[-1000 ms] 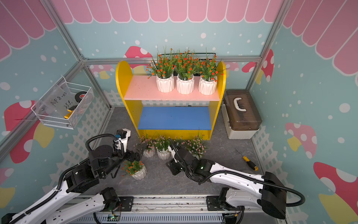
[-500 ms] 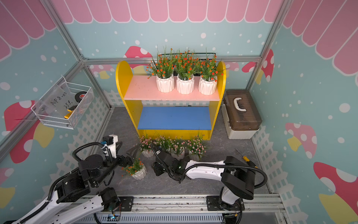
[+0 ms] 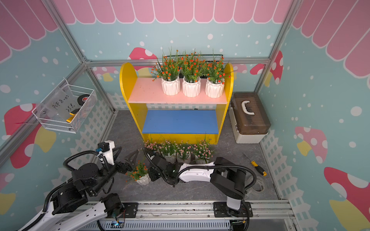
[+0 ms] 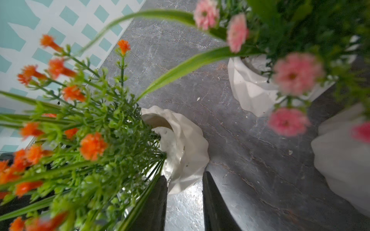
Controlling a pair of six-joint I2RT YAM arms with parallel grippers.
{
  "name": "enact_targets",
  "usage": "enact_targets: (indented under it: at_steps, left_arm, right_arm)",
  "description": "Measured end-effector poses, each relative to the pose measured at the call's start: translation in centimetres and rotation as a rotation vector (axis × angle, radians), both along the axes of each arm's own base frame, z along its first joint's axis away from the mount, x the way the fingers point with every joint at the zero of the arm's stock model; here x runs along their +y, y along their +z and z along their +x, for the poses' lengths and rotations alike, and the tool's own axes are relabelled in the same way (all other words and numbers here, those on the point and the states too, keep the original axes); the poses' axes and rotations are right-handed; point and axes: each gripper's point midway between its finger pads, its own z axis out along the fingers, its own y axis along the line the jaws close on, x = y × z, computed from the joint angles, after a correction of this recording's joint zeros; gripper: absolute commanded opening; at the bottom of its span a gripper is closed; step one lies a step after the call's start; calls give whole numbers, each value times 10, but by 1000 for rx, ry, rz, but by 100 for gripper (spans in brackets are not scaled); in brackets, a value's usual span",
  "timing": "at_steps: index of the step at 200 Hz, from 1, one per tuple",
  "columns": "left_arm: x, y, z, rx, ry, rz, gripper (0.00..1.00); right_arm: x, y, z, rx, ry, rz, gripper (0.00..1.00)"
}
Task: Place the baby's breath potted plants on the rack by color
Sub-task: Pick up the baby's breath potted plant from the center of the board.
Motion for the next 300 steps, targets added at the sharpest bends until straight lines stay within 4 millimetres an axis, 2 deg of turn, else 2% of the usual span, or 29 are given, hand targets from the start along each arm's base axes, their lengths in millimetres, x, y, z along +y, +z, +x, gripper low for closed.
enact_targets:
  at_steps: [50,115,167,228,263,300]
  left_arm:
    - [3,2,-1,-6,6,-12,97]
    - [3,2,-1,-4,7,-19,97]
    - [5,4,-3,-12,8,-29,97]
    - [10,8,-6,-25,14,-44,97]
    - [10,6,-5,-23,14,-41,97]
    - [7,6,-5,-25,5,-45,97]
  right_arm:
    - [9,-5,-1,3,17,-24,25]
    - [16,-8,7,0,1,-83,20]
    - [23,-15,13,3,-15,-144,20]
    - [24,-15,16,-16,-25,-175,7]
    - [12,-13,15,-39,-39,-201,5]
    - [-30,-11,10,-63,-66,-268,4]
